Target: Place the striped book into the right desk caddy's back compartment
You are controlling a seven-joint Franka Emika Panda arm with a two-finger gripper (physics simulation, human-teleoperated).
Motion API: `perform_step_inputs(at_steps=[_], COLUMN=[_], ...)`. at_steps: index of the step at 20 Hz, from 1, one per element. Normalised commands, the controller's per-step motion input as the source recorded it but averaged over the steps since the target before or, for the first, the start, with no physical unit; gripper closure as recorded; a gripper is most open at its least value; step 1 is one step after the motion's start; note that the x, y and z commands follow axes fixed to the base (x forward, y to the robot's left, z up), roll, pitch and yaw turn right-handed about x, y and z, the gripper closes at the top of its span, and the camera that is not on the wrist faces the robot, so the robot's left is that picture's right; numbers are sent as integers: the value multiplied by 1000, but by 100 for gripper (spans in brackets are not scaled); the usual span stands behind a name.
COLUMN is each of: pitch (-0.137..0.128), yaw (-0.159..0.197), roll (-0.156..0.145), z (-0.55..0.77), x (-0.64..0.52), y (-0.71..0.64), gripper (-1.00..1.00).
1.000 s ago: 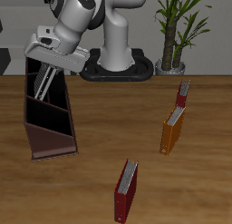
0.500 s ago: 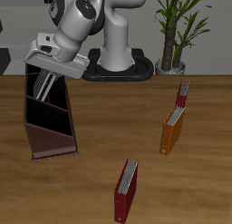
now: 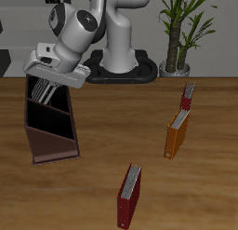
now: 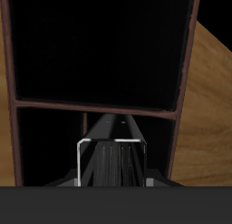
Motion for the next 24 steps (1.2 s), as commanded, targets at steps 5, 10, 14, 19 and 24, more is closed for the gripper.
perform_step_inputs(at_steps=[5,10,14,19,24], pitch=[19,22,24,48,13], yaw=[-14,8,27,-1,2], roll=[-21,-14,-11,-18,-12], z=[-127,-225,-177,-104,-30], x=[51,49,116,78,32], y=[-108,-105,-45,-32,-44], gripper=[100,100,100,-100,-100])
